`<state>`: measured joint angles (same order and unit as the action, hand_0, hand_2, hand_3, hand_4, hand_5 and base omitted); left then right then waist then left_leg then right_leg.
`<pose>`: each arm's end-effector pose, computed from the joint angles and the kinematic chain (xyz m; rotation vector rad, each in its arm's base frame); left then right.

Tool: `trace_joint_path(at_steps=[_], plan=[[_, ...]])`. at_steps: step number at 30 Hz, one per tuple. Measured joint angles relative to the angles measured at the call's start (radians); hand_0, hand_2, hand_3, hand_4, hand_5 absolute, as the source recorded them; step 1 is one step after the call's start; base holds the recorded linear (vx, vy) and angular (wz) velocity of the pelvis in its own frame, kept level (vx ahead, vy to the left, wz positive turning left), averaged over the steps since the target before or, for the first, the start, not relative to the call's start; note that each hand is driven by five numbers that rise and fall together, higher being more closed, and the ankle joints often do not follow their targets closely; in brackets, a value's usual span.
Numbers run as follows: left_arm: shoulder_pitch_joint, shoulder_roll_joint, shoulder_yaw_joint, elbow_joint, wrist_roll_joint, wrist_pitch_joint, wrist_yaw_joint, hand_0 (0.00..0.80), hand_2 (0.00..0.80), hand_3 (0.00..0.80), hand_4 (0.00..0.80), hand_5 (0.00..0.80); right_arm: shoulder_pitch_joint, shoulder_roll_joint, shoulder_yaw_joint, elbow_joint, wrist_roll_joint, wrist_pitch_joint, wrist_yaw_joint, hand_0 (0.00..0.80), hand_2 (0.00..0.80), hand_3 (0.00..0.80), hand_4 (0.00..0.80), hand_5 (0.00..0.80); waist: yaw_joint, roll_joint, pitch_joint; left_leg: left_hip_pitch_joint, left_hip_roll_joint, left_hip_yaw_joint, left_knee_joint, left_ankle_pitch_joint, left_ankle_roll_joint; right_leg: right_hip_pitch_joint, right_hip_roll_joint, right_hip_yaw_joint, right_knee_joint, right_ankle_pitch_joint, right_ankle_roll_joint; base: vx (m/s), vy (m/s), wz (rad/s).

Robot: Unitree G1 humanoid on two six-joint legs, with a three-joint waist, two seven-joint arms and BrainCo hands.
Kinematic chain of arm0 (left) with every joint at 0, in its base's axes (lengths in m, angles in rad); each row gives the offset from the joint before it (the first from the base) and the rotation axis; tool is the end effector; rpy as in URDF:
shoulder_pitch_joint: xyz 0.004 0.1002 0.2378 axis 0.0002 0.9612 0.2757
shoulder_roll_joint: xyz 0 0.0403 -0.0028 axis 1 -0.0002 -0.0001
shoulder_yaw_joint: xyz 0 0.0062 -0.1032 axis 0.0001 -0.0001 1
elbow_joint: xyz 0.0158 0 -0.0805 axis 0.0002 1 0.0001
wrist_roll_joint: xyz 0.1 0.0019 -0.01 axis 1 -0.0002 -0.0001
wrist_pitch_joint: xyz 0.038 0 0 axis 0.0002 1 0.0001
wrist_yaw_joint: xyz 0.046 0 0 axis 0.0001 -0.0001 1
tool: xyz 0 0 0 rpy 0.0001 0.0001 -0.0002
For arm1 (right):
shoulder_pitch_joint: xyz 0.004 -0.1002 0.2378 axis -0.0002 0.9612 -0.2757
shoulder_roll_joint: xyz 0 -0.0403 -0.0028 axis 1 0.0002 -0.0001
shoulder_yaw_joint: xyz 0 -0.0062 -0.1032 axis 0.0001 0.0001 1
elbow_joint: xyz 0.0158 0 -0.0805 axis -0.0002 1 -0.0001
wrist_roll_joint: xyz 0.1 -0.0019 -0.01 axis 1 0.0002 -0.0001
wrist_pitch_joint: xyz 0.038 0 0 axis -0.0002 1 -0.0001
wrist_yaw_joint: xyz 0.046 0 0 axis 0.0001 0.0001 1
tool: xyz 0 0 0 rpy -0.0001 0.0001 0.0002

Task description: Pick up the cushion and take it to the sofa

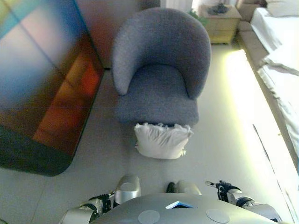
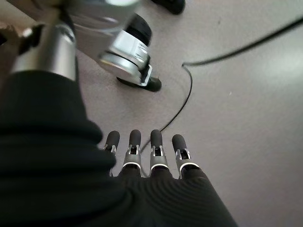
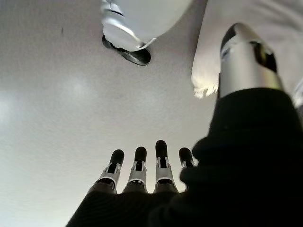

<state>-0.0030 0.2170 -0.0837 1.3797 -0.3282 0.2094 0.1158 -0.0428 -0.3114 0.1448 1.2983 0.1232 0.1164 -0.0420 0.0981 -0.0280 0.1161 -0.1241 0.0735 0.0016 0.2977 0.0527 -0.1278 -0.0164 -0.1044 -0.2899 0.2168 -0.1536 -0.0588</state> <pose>0.0368 0.2218 -0.1228 0.0219 1.5583 0.3969 0.0703 -0.2517 -0.1097 -0.2809 1.3641 -0.2052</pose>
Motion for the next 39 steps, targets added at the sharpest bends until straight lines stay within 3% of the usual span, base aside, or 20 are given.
trace_joint_path(at_steps=[2,6,9,12,13,15,17,21,23,25,27,28,30,33,35,39], plan=[[0.003,-0.003,0.000,-0.001,0.000,0.001,-0.009,0.000,0.000,0.000,0.000,0.000,-0.001,-0.002,-0.001,0.003,0.007,0.011,0.000,0.000,0.000,0.000,0.000,0.000,0.005,0.016,0.013,0.011,0.007,0.009,-0.098,0.003,-0.003,0.029,0.019,-0.025,-0.062,0.028,-0.001,0.284,0.135,0.42],[0.004,-0.006,0.001,-0.002,0.000,0.013,-0.011,0.000,0.000,0.000,0.000,0.000,-0.006,-0.012,-0.004,0.015,0.007,0.024,0.013,0.000,0.000,0.000,0.000,0.000,0.021,0.066,0.047,0.049,0.012,-0.007,-0.306,0.025,-0.003,0.093,0.043,-0.009,-0.140,0.047,0.011,0.343,0.126,0.17],[0.011,-0.005,0.011,0.001,0.001,0.030,-0.016,0.000,0.000,0.000,0.000,0.000,-0.005,-0.005,-0.003,0.021,0.007,0.025,0.013,0.000,0.000,0.000,0.000,0.000,0.037,0.083,0.053,0.046,0.013,-0.006,-0.319,0.034,0.007,0.146,0.044,0.010,-0.176,0.050,0.032,0.282,0.102,-0.19],[0.014,-0.014,0.018,0.001,0.001,0.042,-0.018,0.000,0.000,0.000,0.000,0.000,0.012,-0.010,-0.003,0.024,0.008,0.020,-0.003,0.000,0.000,0.000,0.000,0.000,0.034,0.102,0.038,0.050,0.019,-0.004,-0.275,0.039,0.016,0.172,0.039,0.036,-0.152,0.015,0.093,0.249,0.077,-0.24],[0.014,-0.007,0.017,-0.002,0.002,0.040,-0.018,0.000,0.000,0.000,0.000,0.000,0.010,0.002,-0.002,0.037,0.010,0.017,-0.014,0.000,0.000,0.000,0.000,0.000,0.035,0.088,0.033,0.059,0.000,0.013,-0.264,0.060,0.055,0.167,0.015,0.067,-0.115,-0.011,0.109,0.270,0.053,-0.25],[0.009,0.024,0.017,-0.022,0.002,0.038,-0.016,0.000,0.000,0.000,0.000,0.000,0.012,0.037,-0.008,0.039,0.020,0.012,-0.020,0.000,0.000,0.000,0.000,0.000,0.024,0.027,0.019,0.074,-0.059,0.031,-0.275,0.049,0.091,0.156,-0.043,0.130,-0.085,-0.034,0.141,0.322,0.054,-0.10],[-0.029,0.046,0.018,-0.026,0.002,0.031,-0.009,0.000,0.000,0.000,0.000,0.000,0.009,0.060,-0.014,0.041,0.020,0.000,-0.027,0.000,0.000,0.000,0.000,0.000,0.029,0.006,0.014,0.098,-0.084,0.055,-0.276,0.026,0.113,0.151,-0.074,0.157,-0.046,-0.040,0.154,0.248,0.037,-0.22],[-0.069,0.072,0.001,-0.049,0.002,0.010,0.012,0.000,0.000,0.000,0.000,0.000,-0.023,0.067,-0.010,0.005,0.019,-0.033,-0.033,0.000,0.000,0.000,0.000,0.000,0.012,0.043,0.026,0.170,-0.073,0.083,-0.326,0.006,0.136,0.019,-0.099,0.167,0.232,-0.047,0.163,0.106,-0.021,-0.27],[-0.070,0.091,-0.024,-0.063,-0.004,0.001,0.033,0.000,0.000,0.000,0.000,0.000,-0.038,0.067,0.016,-0.028,0.021,-0.043,-0.042,0.000,0.000,0.000,0.000,0.000,0.000,0.033,0.019,0.147,-0.064,0.111,-0.333,0.008,0.134,-0.053,-0.122,0.163,0.211,-0.049,0.171,-0.193,-0.135,-0.20],[-0.090,0.103,-0.034,-0.065,-0.020,-0.001,0.047,0.000,0.000,0.000,0.000,0.000,-0.070,0.065,0.033,-0.039,0.027,-0.046,-0.058,0.000,0.000,0.000,0.000,0.000,0.001,0.022,0.024,0.075,-0.050,0.124,-0.317,0.015,0.121,-0.147,-0.136,0.144,0.108,-0.020,0.180,-0.281,-0.202,-0.20],[-0.132,0.107,-0.038,-0.065,-0.062,-0.007,0.064,0.000,0.000,0.000,0.000,0.000,-0.110,0.061,0.043,-0.039,0.039,-0.051,-0.072,0.000,0.000,0.000,0.000,0.000,-0.004,0.011,0.066,0.022,-0.035,0.124,-0.271,0.027,0.092,-0.191,-0.144,0.140,0.002,0.089,0.203,-0.140,-0.182,-0.05],[-0.142,0.107,-0.038,-0.066,-0.085,-0.012,0.072,0.000,0.000,0.000,0.000,0.000,-0.123,0.058,0.043,-0.038,0.047,-0.052,-0.078,0.000,0.000,0.000,0.000,0.000,0.000,0.007,0.090,0.009,-0.029,0.122,-0.261,0.023,0.077,-0.197,-0.138,0.135,-0.020,0.172,0.181,0.000,-0.121,-0.08],[-0.138,0.072,-0.040,-0.072,-0.121,-0.037,0.083,0.000,0.000,0.000,0.000,0.000,-0.135,0.033,0.042,-0.040,0.047,-0.056,-0.088,0.000,0.000,0.000,0.000,0.000,-0.001,0.053,0.113,-0.005,0.015,0.113,-0.244,0.019,0.051,-0.193,-0.091,0.127,-0.040,0.174,0.160,-0.024,-0.097,-0.13],[-0.155,0.030,-0.045,-0.091,-0.123,-0.083,0.082,0.000,0.000,0.000,0.000,0.000,-0.145,-0.033,0.043,-0.043,0.049,-0.074,-0.128,0.000,0.000,0.000,0.000,0.000,-0.002,0.093,0.133,-0.069,0.049,0.102,-0.192,0.005,0.024,-0.234,-0.062,0.109,-0.026,0.166,0.132,-0.114,-0.067,0.00],[-0.176,0.025,-0.070,-0.105,-0.126,-0.113,0.082,0.000,0.000,0.000,0.000,0.000,-0.172,-0.068,0.044,-0.044,0.056,-0.082,-0.165,0.000,0.000,0.000,0.000,0.000,-0.003,0.100,0.149,-0.129,0.050,0.099,-0.163,0.000,0.025,-0.302,-0.066,0.109,0.015,0.162,0.125,-0.143,-0.024,-0.10],[-0.257,0.030,-0.127,-0.127,-0.139,-0.181,0.071,0.000,0.000,0.000,0.000,0.000,-0.258,-0.096,0.063,-0.057,0.056,-0.085,-0.248,0.000,0.000,0.000,0.000,0.000,-0.011,0.079,0.230,-0.200,0.034,0.104,-0.144,0.008,0.034,-0.401,-0.095,0.117,0.069,0.164,0.125,-0.141,0.012,-0.06]])
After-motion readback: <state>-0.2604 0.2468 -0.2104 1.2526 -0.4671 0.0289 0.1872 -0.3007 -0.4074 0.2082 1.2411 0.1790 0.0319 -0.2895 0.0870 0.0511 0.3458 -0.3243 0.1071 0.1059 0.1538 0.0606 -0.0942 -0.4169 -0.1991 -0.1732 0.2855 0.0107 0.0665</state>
